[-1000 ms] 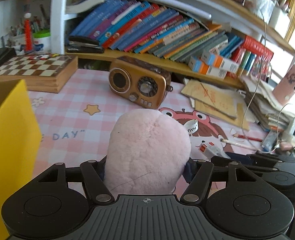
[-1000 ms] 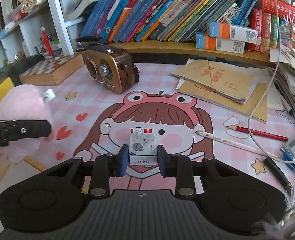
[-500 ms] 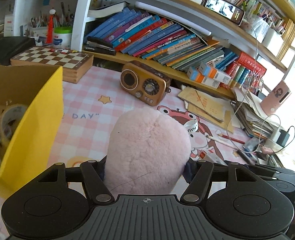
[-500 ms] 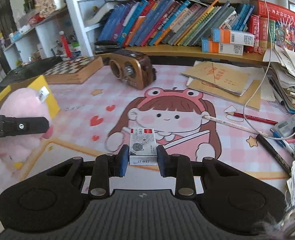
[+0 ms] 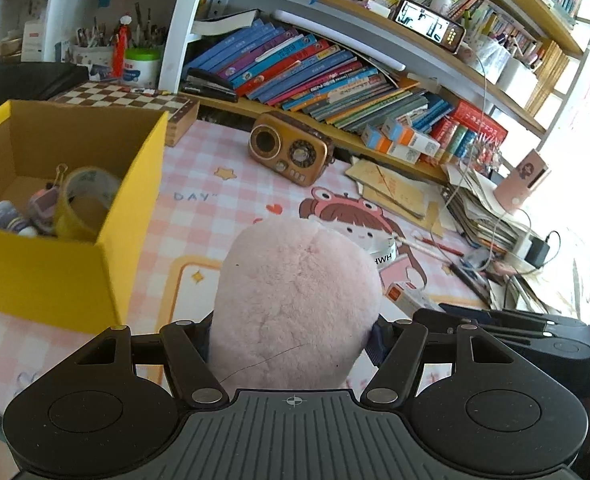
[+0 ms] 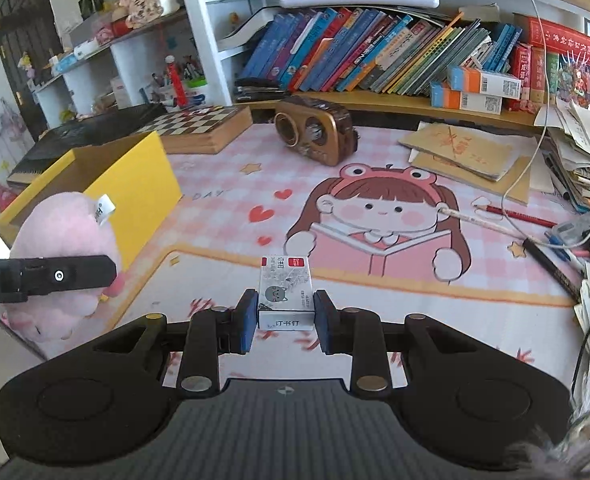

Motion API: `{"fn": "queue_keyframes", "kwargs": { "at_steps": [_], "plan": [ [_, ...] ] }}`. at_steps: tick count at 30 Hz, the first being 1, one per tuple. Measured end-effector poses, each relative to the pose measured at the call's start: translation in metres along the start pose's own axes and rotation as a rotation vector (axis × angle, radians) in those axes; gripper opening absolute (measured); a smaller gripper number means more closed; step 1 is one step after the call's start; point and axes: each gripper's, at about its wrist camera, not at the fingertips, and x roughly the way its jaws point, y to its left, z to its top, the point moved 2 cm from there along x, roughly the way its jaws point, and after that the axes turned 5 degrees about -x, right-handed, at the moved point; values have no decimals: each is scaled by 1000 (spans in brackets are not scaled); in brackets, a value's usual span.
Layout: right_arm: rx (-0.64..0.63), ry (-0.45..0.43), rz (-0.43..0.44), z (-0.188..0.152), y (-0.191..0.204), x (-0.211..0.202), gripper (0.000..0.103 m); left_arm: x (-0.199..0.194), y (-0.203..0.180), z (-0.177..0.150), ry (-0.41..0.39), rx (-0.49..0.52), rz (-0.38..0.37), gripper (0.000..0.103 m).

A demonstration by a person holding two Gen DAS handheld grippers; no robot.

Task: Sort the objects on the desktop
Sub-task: 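Carry the plush pig and medicine box with both grippers toward the yellow box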

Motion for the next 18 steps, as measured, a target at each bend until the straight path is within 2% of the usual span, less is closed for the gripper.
{"fn": "queue_keyframes", "kwargs": {
  "at_steps": [8,18],
  "plan": [
    [8,0,-25,-12,35,-14,27,-26,26,-17,32,-10,-22,66],
    [-11,15,-6,-26,92,-26,27,-62,61,-32,37,-16,-38,66]
  ]
}}
